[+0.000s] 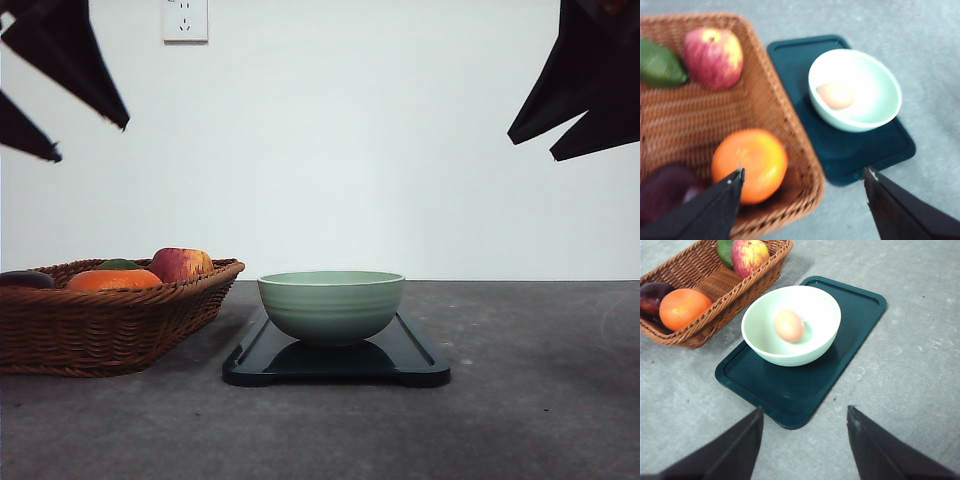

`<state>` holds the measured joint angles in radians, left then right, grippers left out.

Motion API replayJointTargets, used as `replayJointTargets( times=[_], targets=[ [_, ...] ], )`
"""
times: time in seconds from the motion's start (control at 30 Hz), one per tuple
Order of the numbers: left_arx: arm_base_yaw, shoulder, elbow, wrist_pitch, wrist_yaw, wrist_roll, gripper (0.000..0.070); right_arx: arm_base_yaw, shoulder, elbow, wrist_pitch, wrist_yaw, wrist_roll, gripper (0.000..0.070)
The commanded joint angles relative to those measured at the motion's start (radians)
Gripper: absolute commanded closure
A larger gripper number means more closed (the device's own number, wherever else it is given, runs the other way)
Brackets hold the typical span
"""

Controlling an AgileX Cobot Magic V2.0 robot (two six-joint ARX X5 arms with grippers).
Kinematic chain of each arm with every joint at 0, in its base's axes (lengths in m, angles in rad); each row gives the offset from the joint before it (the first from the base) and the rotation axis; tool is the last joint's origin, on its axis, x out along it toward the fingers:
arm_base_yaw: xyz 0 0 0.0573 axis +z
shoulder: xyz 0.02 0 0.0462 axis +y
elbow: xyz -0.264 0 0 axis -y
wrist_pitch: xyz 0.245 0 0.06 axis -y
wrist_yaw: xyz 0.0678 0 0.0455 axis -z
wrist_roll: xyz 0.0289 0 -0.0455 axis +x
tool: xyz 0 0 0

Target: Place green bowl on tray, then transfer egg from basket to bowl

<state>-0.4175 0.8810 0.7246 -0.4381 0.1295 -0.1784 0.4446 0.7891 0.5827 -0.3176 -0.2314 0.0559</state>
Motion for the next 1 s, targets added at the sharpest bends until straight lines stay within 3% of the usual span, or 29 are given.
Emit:
replayJointTargets(
  times=[0.0,0.37,0.4,0.43,0.47,0.53,0.97],
  targets=[
    [-0.002,0.008,0.003,0.011,-0.003,-0.017,0.0233,0.006,0.008,0.013,0.007,0.003,-0.008,0.0369],
    [-0.002,0.008,0.003,0.015,-0.002,-0.007,0.0250,0.005,0.006,0.013,0.001,0.003,-0.008,0.0376],
    [-0.002,0.008,0.003,0.016,-0.002,-0.007,0.0284,0.005,0.006,0.013,0.006,0.003,-0.008,0.0392],
    [-0.002,0.008,0.003,0.013,-0.002,-0.007,0.0494,0.006,0.006,0.013,0.009,0.000,-0.008,0.0578],
    [-0.002,0.008,0.003,0.010,-0.001,-0.008,0.0627,0.006,0.006,0.013,0.011,-0.003,-0.008,0.0679],
    [-0.002,0.008,0.003,0.007,-0.001,-0.011,0.0688,0.006,0.005,0.013,0.010,-0.005,-0.009,0.0681],
    [-0.002,0.007,0.003,-0.011,-0.002,-0.010,0.0700,0.005,0.006,0.013,0.053,-0.004,-0.010,0.0685]
  ],
)
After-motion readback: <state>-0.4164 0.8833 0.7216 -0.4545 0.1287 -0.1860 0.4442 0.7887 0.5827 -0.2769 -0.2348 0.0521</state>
